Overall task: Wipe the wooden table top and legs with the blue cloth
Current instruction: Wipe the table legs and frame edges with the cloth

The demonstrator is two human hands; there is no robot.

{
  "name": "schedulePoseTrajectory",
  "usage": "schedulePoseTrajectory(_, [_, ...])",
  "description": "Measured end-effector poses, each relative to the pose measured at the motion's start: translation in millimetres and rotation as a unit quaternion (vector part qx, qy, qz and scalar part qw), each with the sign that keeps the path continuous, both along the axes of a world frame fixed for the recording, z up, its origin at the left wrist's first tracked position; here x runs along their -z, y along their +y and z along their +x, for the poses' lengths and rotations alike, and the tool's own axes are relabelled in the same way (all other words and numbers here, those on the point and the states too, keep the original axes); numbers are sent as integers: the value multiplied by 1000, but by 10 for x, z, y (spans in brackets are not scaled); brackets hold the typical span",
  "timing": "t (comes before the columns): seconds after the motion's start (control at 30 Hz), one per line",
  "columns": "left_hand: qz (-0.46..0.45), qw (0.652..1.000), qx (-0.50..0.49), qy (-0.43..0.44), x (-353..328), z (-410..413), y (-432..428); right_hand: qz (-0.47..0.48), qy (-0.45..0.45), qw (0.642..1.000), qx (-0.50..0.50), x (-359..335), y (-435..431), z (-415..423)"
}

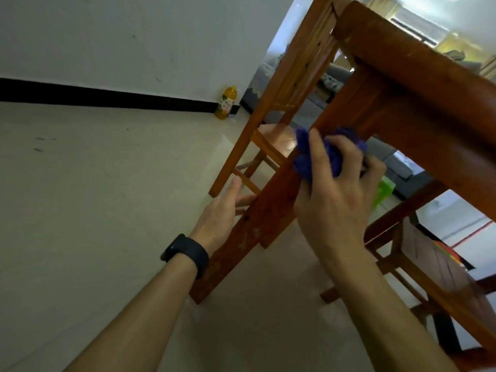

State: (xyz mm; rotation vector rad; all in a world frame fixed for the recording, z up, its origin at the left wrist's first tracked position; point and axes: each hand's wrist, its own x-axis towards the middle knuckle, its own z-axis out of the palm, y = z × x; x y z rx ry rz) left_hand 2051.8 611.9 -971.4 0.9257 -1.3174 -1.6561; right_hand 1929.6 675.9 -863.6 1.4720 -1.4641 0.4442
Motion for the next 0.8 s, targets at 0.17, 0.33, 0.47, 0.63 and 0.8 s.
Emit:
schedulePoseTrajectory(0.17, [1, 1000, 4, -1, -39, 33, 69, 117, 9, 993, 21, 492, 87, -162])
schedulePoseTrajectory(0.33, [-17, 999, 24, -14, -30, 80, 126, 290, -20, 956, -46, 1442, 381, -315])
schedulePoseTrajectory(0.47, [-16, 1000, 7, -17, 6, 67, 147, 100, -118, 985, -80, 1047, 288, -229])
schedulePoseTrajectory(0.63, [-9, 1000, 12, -22, 60, 42, 142, 119, -163, 979, -41, 1425, 138, -299])
schedulePoseTrajectory(0.8, [-21, 999, 15, -49, 114, 39, 145, 359, -134, 923, -31, 2319, 415, -378])
